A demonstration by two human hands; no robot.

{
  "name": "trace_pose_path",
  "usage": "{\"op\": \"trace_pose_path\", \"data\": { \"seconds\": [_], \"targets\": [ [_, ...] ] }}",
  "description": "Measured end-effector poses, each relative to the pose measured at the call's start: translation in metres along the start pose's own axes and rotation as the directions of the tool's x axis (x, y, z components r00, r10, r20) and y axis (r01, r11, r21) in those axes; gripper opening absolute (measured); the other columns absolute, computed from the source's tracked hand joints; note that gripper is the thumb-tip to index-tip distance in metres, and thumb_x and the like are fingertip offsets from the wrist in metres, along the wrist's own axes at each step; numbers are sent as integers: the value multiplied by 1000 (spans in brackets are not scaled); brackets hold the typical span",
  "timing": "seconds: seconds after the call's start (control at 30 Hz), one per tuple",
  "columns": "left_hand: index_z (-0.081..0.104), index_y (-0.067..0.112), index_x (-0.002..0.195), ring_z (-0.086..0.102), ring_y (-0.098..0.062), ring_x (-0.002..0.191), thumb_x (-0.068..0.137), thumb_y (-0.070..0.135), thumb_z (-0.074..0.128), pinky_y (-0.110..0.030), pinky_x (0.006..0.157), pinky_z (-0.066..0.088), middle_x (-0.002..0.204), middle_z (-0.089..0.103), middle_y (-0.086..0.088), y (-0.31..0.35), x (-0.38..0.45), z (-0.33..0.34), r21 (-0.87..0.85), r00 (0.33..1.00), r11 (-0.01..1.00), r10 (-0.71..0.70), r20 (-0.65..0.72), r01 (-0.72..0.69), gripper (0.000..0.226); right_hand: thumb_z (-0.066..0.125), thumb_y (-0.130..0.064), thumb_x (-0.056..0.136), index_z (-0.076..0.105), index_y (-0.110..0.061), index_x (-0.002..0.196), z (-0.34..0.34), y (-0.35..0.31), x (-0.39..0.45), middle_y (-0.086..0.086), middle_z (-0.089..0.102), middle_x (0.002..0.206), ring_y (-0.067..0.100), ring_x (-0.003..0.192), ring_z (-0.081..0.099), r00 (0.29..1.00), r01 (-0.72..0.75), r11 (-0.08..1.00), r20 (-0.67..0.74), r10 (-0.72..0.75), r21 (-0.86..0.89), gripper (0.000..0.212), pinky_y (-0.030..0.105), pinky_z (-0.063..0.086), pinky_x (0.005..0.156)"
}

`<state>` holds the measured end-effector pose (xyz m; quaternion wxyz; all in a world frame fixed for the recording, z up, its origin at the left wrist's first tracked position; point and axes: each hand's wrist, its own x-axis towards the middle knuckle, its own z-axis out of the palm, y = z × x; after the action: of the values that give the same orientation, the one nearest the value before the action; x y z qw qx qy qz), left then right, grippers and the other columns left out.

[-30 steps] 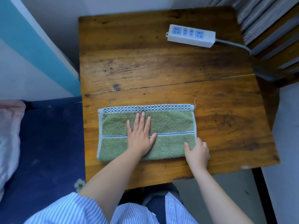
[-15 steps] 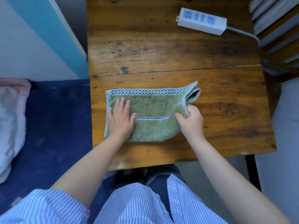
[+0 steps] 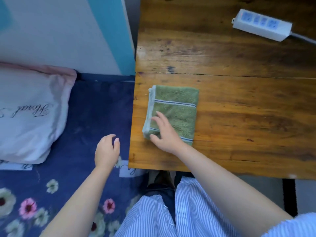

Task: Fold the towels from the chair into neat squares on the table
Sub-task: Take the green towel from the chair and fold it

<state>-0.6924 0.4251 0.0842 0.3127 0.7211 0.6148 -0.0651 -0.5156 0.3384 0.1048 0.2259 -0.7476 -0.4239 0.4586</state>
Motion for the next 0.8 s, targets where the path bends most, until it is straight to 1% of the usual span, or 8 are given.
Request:
{"op": "trace_pose_path", "data": {
  "seconds": [0.1, 0.17, 0.23, 0.37, 0.5, 0.67, 0.73, 0.8],
  "targets": [
    [60, 4, 115, 52, -23, 111, 97, 17, 41, -31, 86, 39, 117, 61, -10, 12, -4, 3, -9, 995, 996, 86, 44, -86, 28, 48, -9, 84, 34, -7, 138, -14, 17, -21, 6, 18, 154, 17, 140, 21, 987, 86, 996, -138, -86, -12, 56, 23, 22, 106],
    [63, 6, 108, 55, -22, 102, 96, 19, 43, -28, 79, 38, 106, 64, -7, 31, -6, 6, -69, 989, 989, 137, 56, -133, 27, 45, -20, 78, 42, -1, 133, -22, 35, -33, 14, 31, 149, 17, 137, 20, 960, 133, 974, -219, -172, -182, 58, 35, 19, 112],
    [64, 8, 107, 56, -22, 97, 95, 26, 46, -26, 76, 38, 96, 62, -2, 55, -7, 11, -182, 988, 976, 137, 65, -123, 28, 42, -36, 77, 45, -2, 132, -25, 55, -39, 16, 37, 146, 21, 136, 17, 965, 104, 907, -177, -191, -409, 65, 46, 14, 112],
    [54, 11, 120, 54, -19, 95, 91, 37, 53, -31, 82, 44, 100, 59, -1, 90, -6, 22, -256, 992, 966, 53, 112, -22, 39, 75, -35, 62, 43, -18, 126, -14, 75, -41, 16, 54, 133, 39, 122, 49, 975, 121, 667, -39, -220, -735, 73, 61, 43, 88],
    [53, 8, 120, 56, -25, 106, 92, 20, 54, -31, 84, 43, 113, 61, -11, 78, -4, 39, -283, 998, 959, 32, 60, -13, 31, 85, -24, 49, 40, -30, 123, -9, 81, -37, 8, 60, 128, 35, 115, 58, 965, 126, 591, -39, -258, -797, 87, 59, 47, 84],
    [49, 9, 127, 51, -28, 110, 94, 27, 50, -37, 86, 42, 121, 53, -12, 68, -5, 52, -57, 999, 997, 44, -10, -44, 38, 85, -11, 43, 43, -24, 120, -11, 86, -38, 12, 62, 124, 34, 113, 60, 958, 160, 610, -27, -285, -776, 89, 60, 46, 85],
    [55, 6, 119, 53, -34, 104, 91, 21, 53, -42, 84, 46, 112, 58, -16, 69, -6, 50, 24, 965, 972, 235, -116, -234, 31, 79, -5, 49, 46, -18, 119, -12, 89, -43, 14, 64, 120, 34, 110, 62, 942, 180, 577, -29, -334, -797, 78, 56, 48, 86],
    [58, 10, 102, 55, -31, 93, 84, 21, 51, -41, 76, 50, 96, 65, -15, 63, -6, 53, 175, 789, 828, 561, -252, -533, 23, 57, -3, 69, 56, -13, 115, -13, 93, -43, 15, 68, 113, 34, 104, 65, 903, 206, 551, -60, -425, -809, 47, 49, 52, 85]
  ]
}}
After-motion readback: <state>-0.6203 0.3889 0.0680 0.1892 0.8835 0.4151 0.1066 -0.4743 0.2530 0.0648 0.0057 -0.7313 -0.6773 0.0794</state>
